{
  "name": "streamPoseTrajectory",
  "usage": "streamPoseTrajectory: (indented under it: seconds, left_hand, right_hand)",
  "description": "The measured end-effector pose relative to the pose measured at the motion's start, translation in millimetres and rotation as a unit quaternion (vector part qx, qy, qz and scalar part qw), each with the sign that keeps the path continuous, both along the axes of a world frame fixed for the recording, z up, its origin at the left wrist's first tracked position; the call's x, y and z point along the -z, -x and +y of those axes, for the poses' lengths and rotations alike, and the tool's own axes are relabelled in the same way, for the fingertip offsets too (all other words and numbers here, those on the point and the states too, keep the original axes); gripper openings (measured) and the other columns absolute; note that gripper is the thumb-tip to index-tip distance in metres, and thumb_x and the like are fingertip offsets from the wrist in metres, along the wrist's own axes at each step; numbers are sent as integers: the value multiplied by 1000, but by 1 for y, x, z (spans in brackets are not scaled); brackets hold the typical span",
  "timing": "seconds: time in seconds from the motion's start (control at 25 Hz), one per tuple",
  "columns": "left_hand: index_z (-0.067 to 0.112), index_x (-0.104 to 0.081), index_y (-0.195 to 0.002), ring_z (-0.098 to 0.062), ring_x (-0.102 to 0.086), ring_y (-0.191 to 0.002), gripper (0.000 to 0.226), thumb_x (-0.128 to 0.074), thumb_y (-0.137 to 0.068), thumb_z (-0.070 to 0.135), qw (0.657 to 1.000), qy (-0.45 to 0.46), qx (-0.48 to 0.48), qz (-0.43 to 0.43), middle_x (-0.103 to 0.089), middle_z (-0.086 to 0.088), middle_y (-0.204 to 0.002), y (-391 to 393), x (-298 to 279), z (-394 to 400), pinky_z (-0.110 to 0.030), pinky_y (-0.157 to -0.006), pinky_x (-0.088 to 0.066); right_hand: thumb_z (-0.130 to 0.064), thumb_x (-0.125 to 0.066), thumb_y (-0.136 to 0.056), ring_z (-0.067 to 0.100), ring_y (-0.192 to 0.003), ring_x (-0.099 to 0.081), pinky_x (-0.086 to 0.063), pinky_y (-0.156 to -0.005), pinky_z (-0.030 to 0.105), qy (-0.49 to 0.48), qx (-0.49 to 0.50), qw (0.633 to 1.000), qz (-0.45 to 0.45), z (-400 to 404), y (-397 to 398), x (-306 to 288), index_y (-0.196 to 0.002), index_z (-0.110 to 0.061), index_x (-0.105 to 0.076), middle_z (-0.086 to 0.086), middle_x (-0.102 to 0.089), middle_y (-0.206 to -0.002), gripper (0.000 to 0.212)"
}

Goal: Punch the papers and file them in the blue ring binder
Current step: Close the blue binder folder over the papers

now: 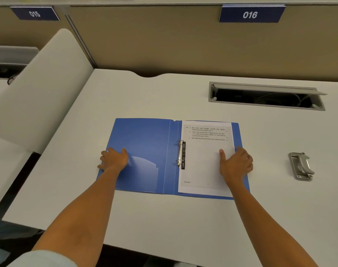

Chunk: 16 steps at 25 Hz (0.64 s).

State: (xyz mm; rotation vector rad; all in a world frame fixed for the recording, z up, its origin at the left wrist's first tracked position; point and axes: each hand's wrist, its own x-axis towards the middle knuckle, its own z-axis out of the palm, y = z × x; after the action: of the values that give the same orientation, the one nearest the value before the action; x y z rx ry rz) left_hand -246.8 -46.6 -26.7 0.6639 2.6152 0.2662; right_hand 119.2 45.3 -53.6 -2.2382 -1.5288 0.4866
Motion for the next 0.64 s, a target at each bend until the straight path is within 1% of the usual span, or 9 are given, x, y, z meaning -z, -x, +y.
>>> streamPoseTrajectory:
  seconds: [0.08,0.16,0.28,0.4,0.56,0.64]
  left_hand:
    - [6,-35,-142,-38,-35,-134,65,-45,-95,49,1000,-3,-7,-9,-37,-19,-143,4,-1,0,-58,-112,-23]
    - [5,-35,-142,-38,-35,-134,66,-46,-94,49,1000,-9,-20,-15,-37,-20,-143,6,-1,-1,-58,-112,-23]
    - [4,-34,-140,-38,-36,-133,66,-49,-94,48,998,-28,-56,-25,-37,-20,-143,8,-3,-3,-57,-109,-27]
    - [4,-36,-137,-37,-39,-131,67,-55,-91,48,992,-71,-94,-37,-40,-19,-142,12,-6,-3,-55,-107,-31]
    - [4,-37,-137,-37,-40,-130,69,-56,-89,50,975,-119,-173,-75,-42,-18,-141,21,-14,0,-54,-109,-33]
    - [3,-40,-135,-37,-42,-128,64,-55,-90,46,964,-143,-208,-79,-45,-18,-139,26,-20,2,-54,-108,-34]
  right_hand:
    - [-58,-52,-86,36,-129,-38,-31,-106,52,33,45,998,-37,-3,-2,3,-137,-8,-37,15,-42,-140,72]
    - [-61,-50,-86,36,-126,-39,-34,-104,51,51,65,995,-50,-6,0,5,-137,-7,-34,16,-40,-140,76]
    - [-61,-48,-87,36,-124,-41,-36,-101,50,60,71,994,-65,-6,1,4,-136,-4,-34,18,-40,-137,76]
    - [-60,-48,-88,36,-120,-43,-37,-99,49,57,77,993,-69,-5,-1,1,-131,-2,-37,19,-42,-133,73]
    - [-60,-47,-89,35,-118,-46,-39,-97,48,50,64,994,-78,-6,-3,0,-127,-3,-40,19,-45,-129,70]
    - [-60,-47,-89,35,-117,-46,-40,-97,48,47,58,994,-81,-8,-2,1,-127,-3,-40,19,-45,-129,70]
